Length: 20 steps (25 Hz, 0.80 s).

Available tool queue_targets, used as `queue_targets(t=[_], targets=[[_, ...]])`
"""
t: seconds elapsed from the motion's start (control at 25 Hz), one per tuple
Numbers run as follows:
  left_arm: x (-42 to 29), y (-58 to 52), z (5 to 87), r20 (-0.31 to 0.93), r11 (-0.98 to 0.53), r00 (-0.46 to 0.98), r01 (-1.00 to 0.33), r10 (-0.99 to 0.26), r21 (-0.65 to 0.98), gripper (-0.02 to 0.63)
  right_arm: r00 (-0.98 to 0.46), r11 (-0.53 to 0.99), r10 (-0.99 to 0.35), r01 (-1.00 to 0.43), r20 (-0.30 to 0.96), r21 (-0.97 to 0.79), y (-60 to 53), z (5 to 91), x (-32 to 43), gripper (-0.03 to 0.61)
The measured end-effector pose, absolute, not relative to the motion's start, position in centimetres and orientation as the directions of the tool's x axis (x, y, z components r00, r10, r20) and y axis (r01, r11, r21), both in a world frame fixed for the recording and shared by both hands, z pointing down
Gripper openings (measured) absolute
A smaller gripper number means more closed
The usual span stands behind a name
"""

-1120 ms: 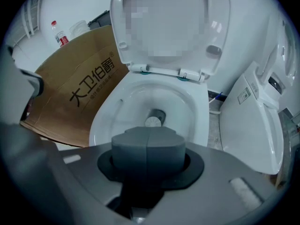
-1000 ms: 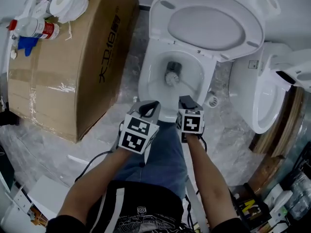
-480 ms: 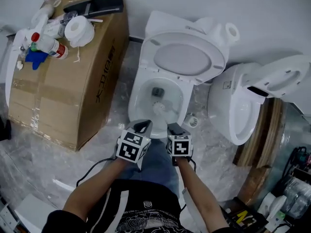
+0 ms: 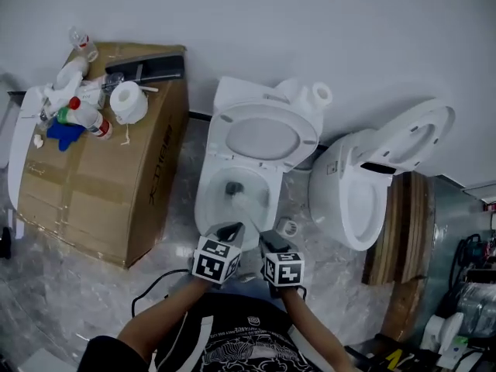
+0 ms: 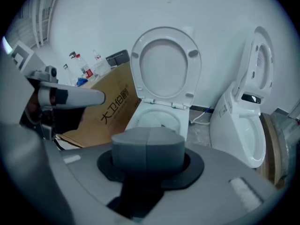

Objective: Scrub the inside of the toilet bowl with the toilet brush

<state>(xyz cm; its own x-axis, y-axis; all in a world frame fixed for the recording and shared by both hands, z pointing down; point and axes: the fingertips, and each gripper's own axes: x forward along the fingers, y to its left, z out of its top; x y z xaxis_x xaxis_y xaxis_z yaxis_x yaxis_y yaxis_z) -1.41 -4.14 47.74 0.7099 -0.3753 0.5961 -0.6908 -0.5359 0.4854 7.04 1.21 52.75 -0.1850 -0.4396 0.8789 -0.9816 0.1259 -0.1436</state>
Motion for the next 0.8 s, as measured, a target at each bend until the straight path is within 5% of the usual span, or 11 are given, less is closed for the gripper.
queue_targets(t=[0.8], targets=[[3.3, 4.6, 38.1, 0.493, -0.616, 0.645, -0.748, -0.585, 0.248, 0.0, -0.338, 0.248, -0.652, -0.941, 0.678, -0.231, 6.9, 41.6, 10.2, 0.149]])
